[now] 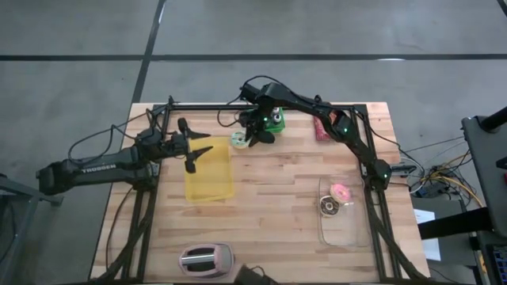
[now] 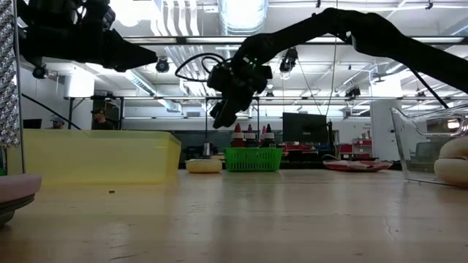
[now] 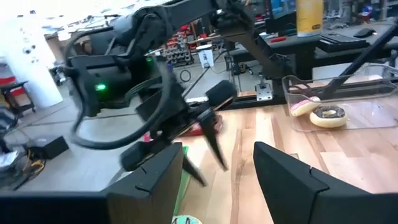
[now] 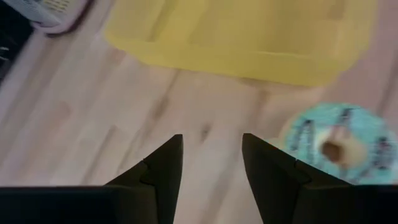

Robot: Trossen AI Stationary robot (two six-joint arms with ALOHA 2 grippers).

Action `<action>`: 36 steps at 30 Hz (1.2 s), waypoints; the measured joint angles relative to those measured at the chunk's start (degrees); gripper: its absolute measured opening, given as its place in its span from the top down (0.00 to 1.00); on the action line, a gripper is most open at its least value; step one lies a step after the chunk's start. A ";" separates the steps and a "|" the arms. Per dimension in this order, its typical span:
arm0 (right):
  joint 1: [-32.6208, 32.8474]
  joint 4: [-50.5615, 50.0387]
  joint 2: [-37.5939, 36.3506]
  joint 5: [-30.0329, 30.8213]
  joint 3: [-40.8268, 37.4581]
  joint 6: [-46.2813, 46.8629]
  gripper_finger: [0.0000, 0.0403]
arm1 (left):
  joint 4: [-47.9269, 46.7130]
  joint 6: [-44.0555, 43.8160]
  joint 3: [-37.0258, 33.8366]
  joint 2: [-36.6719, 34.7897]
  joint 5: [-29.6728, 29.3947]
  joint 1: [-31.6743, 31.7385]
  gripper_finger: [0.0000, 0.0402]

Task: Pick & Place Food Item
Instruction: Put the blue donut into the transparent bin

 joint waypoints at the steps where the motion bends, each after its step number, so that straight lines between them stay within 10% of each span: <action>1: 0.03 -0.84 0.00 -0.74 -0.02 0.02 0.61 | 0.00 -0.44 0.01 0.14 -0.50 0.00 0.50; 16: 6.18 3.25 -10.21 -1.65 -1.10 1.57 0.60 | -20.18 -0.68 16.46 14.36 -1.47 0.00 0.50; 20: 5.97 8.64 -15.58 6.23 -4.83 5.53 0.60 | -23.27 -0.87 20.52 19.56 -0.97 0.00 0.50; 36: 7.03 43.59 -60.06 40.28 -55.36 14.73 0.60 | -36.03 2.45 38.56 41.02 6.27 0.24 0.50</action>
